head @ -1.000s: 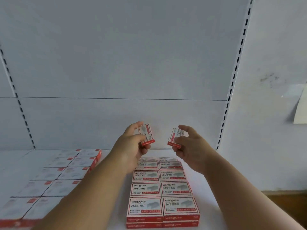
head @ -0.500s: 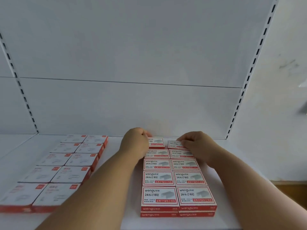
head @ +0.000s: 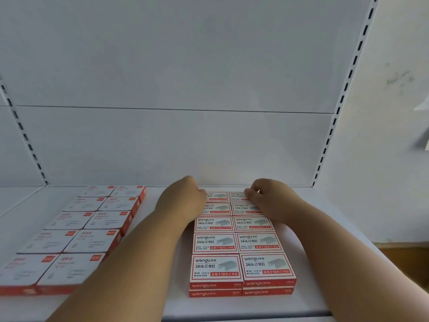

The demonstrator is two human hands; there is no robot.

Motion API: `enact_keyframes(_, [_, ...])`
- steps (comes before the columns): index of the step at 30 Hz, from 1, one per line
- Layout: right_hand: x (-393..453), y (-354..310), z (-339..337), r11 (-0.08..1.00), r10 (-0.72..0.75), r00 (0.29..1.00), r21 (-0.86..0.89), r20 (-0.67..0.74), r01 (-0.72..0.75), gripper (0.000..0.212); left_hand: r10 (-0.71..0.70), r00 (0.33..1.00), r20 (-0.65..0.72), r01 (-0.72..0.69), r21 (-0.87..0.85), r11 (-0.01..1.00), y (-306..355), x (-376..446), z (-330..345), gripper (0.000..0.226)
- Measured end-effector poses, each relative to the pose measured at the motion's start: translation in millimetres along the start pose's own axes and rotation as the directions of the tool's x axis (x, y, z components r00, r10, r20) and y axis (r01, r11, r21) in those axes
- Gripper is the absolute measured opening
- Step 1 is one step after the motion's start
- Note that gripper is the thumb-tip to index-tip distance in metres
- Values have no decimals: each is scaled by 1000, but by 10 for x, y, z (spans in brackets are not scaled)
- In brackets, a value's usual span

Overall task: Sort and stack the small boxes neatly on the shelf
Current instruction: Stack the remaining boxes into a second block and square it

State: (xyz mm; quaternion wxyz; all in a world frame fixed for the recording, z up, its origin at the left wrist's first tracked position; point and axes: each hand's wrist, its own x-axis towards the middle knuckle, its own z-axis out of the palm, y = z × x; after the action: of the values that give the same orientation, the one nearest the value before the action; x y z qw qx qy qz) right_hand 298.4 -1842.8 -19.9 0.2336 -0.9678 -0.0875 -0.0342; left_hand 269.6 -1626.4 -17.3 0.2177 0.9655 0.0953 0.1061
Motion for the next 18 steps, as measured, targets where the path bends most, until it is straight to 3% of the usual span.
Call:
enact_keyframes(6, [12, -10, 0, 1000, 7, 1000, 7, 14, -7, 30, -7, 999, 48, 8, -18, 1000, 13, 12, -5, 19])
enact_keyframes(10, [-92, -6, -55, 994, 61, 996, 94, -62, -55, 30, -42, 997, 65, 46, -50, 998, 60, -63, -90, 30])
enact_keyframes(12, [-217, -11, -127, 997, 67, 994, 55, -86, -63, 30, -38, 997, 63, 40, -20, 999, 102, -169, -187, 32])
enact_keyframes(15, [-541, -30, -257, 1000, 22, 991, -16, -132, -25, 29, 66, 997, 38, -69, 91, 993, 161, -465, -397, 30])
enact_keyframes(18, [-1034, -36, -315, 995, -53, 986, -87, -155, 40, 40, 183, 979, 89, -191, 90, 977, 60, -931, -599, 39])
